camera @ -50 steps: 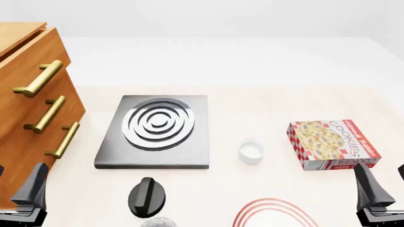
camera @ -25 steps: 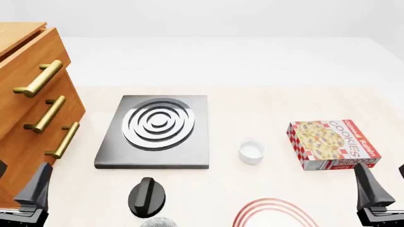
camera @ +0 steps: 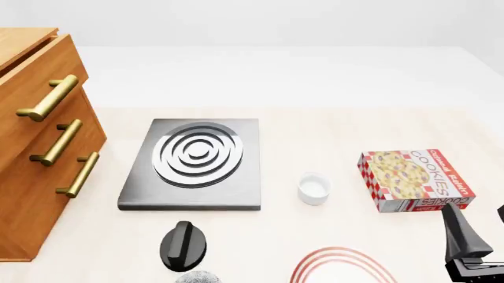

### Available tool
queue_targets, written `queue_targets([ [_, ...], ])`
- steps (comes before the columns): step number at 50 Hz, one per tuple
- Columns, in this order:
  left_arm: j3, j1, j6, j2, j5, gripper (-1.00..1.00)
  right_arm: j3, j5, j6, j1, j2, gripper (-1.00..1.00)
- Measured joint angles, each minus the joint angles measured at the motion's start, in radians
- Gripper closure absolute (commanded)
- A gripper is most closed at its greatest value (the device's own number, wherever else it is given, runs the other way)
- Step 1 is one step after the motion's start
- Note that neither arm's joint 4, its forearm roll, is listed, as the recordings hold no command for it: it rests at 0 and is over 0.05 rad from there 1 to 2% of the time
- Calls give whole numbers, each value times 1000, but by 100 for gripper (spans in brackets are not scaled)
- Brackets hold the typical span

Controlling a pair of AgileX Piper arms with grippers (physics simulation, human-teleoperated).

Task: Pick the akita bowl on the wooden cabinet and place it on the plate.

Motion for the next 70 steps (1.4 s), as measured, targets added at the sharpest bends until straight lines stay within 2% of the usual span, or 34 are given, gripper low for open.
queue_targets([
  [12, -170, 70, -101, 105, 90, -100, 0, 0, 0, 0, 0, -100],
  [32, -328, 185, -209, 210, 123, -100, 0, 0, 0, 0, 0, -100],
  [51, -433, 339, -268, 322, 94, -100, 0, 0, 0, 0, 0, -100],
  [70, -493, 490, -335, 448, 40, -100, 0, 0, 0, 0, 0, -100],
])
